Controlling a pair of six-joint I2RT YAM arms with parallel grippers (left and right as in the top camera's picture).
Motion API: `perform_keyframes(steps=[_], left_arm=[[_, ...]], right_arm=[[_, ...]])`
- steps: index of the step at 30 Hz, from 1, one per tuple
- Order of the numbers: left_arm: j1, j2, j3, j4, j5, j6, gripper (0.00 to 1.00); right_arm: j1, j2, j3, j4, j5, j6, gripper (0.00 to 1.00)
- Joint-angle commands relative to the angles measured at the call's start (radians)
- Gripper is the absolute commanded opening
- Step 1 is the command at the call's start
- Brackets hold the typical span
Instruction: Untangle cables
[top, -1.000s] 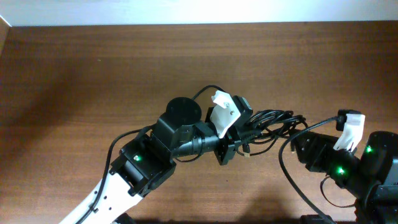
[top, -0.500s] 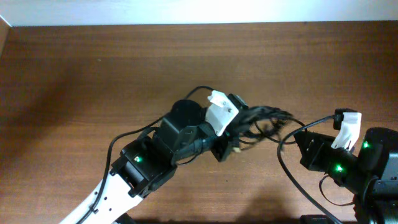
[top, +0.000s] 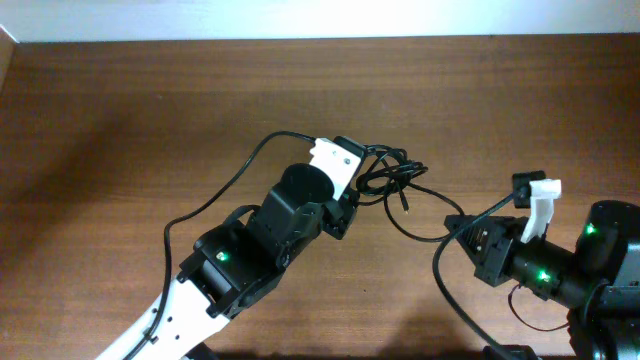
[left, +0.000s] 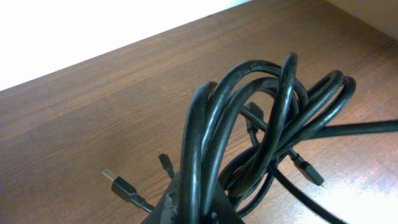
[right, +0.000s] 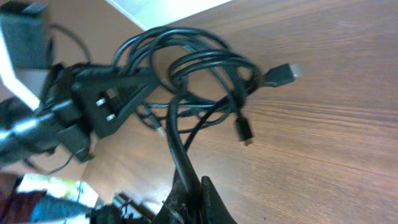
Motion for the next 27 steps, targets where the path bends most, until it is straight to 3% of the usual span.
perform_keyframes(steps=[1, 6, 9, 19, 27], left_arm=[[0.008, -0.016, 0.013, 0.0, -0.073, 0.013, 0.0], [0.008, -0.016, 0.013, -0.001, -0.082, 0.022, 0.0], [0.01, -0.016, 0.013, 0.0, -0.099, 0.129, 0.0], [0.01, -0.016, 0.013, 0.161, -0.107, 0.359, 0.0], [0.01, -0.016, 0.013, 0.183, -0.106, 0.364, 0.0]], right_arm=[[-0.003, -0.006, 0.002, -0.021, -0.095, -0.08, 0.04], [-0.003, -0.002, 0.002, -0.047, -0.267, -0.167, 0.04], [-0.003, 0.008, 0.002, -0.068, -0.376, -0.258, 0.04], [-0.003, 0.067, 0.002, -0.202, -0.363, -0.329, 0.04], [-0.003, 0.07, 0.002, -0.239, -0.088, -0.292, 0.04]])
